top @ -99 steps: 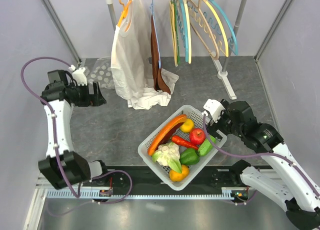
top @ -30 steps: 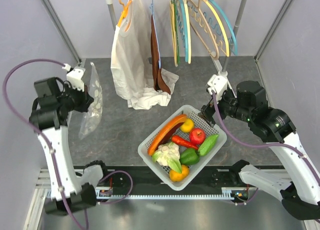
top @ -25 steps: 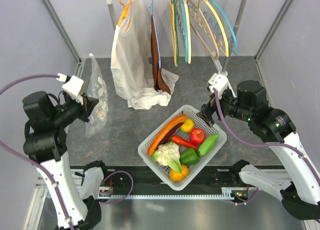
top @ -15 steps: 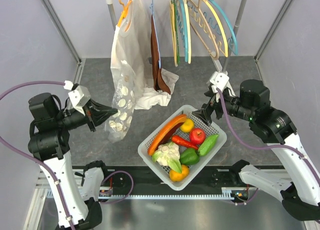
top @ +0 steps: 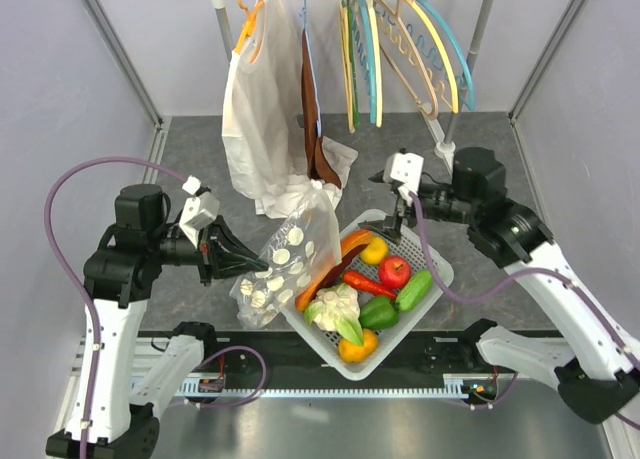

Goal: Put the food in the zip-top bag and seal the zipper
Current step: Pick up the zipper food storage bag at the corner of the board.

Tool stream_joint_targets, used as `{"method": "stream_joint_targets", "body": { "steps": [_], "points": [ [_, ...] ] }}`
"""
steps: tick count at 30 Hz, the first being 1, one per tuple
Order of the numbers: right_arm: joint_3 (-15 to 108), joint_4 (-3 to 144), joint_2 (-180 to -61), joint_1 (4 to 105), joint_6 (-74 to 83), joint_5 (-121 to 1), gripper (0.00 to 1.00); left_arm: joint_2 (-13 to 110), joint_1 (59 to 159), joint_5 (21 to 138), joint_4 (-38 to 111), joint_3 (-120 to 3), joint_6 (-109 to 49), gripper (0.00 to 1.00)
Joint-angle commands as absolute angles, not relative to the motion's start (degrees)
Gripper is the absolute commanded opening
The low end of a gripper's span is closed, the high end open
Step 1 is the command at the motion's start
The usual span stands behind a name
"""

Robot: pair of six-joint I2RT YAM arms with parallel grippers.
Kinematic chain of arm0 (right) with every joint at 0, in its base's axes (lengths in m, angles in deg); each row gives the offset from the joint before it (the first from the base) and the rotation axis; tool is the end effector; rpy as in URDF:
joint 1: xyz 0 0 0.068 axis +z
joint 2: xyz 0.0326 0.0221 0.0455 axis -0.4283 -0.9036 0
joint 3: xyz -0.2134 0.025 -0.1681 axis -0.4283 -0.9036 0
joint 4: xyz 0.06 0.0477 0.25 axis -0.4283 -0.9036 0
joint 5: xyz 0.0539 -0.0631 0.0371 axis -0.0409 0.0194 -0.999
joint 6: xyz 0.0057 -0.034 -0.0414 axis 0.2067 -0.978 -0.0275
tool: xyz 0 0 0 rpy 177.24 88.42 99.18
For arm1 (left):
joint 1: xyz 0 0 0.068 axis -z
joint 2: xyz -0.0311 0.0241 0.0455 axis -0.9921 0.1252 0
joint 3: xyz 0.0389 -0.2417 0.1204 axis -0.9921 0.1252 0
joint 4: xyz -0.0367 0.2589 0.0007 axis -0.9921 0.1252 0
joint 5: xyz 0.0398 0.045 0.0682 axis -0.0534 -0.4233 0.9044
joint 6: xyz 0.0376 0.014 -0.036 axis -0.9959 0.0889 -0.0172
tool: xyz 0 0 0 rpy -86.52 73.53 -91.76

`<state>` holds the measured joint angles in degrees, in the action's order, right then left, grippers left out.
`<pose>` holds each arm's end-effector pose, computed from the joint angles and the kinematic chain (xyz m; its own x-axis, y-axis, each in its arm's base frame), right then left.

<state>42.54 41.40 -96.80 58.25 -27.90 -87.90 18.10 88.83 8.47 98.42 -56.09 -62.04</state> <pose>0.1561 0.1254 0.4267 0.1941 -0.2973 -0.9348 -0.9172 0.2829 -0.2804 0.0942 -0.0451 0.4103 -0.2524 0.0921 -0.9632 0.9664 0.0745 -0.2461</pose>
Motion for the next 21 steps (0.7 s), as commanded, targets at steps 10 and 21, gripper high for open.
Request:
{"method": "stream_joint_targets", "body": {
  "steps": [10, 21],
  "points": [
    [38.4, 46.2, -100.5, 74.0, -35.5, -87.3, 0.77, 18.1, 91.3, 8.2, 97.3, -57.5, -62.9, 0.02],
    [35.3, 47.1, -98.9, 73.8, -29.4, -81.6, 0.65, 18.3, 91.5, 8.7, 97.2, -57.8, -64.3, 0.02]
  ]
}}
